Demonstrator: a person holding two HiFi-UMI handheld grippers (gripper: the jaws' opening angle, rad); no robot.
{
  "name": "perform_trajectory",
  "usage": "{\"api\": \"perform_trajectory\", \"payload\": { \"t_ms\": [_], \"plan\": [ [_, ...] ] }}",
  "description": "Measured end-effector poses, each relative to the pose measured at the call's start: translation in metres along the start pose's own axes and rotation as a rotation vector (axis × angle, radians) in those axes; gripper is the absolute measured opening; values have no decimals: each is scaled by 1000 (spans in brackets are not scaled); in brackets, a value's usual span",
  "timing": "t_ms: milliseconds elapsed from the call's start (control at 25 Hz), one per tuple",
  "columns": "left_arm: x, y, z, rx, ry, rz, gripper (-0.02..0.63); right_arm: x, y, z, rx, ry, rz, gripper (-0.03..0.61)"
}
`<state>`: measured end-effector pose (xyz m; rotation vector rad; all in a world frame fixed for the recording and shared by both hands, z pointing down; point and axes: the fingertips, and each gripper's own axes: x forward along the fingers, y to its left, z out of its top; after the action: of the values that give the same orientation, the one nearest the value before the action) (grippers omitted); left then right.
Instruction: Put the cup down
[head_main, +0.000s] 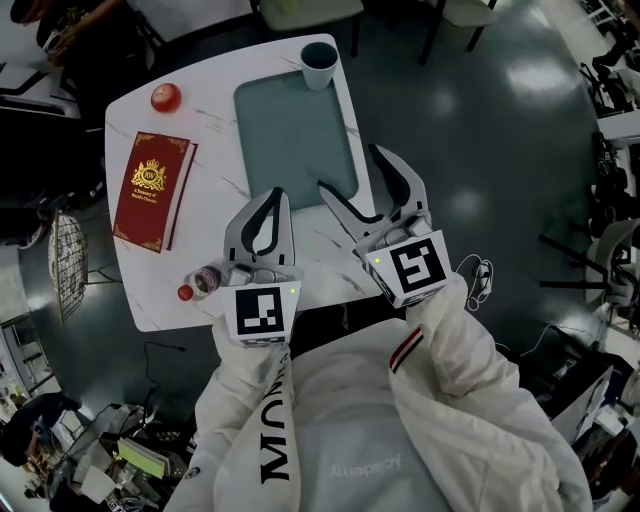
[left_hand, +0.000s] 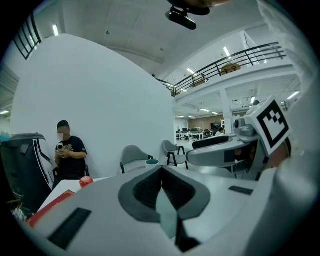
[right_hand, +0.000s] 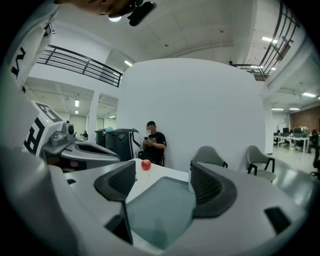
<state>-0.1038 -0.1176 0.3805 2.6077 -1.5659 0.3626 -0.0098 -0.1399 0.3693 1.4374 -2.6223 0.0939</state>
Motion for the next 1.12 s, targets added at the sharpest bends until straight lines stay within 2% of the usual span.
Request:
{"api": "perform_trajectory", "payload": {
  "t_ms": [160, 240, 480, 600, 720, 920, 1120],
  "plan": [
    [-15, 2, 2, -1, -16, -3, 11, -11, 14, 5, -9, -4, -7, 352],
    [-23, 2, -1, 8, -7, -9, 11, -17, 18, 7, -13, -7, -24, 301],
    [-44, 1, -1, 7, -25, -21, 11, -33, 29, 2, 13, 2, -80, 208],
    [-54, 1, -5, 19, -7, -22, 11, -41, 31, 4, 2, -2, -110, 132],
    [-58, 1, -4, 17, -10, -21, 11, -44, 35, 2, 7, 2, -116, 121],
    [-61, -4, -2, 12, -20, -26, 11, -49, 33, -3, 12, 19, -127, 21],
    [-61, -13, -7, 8, -11, -46, 11, -59, 33, -7, 24, 31, -136, 8]
  ]
}}
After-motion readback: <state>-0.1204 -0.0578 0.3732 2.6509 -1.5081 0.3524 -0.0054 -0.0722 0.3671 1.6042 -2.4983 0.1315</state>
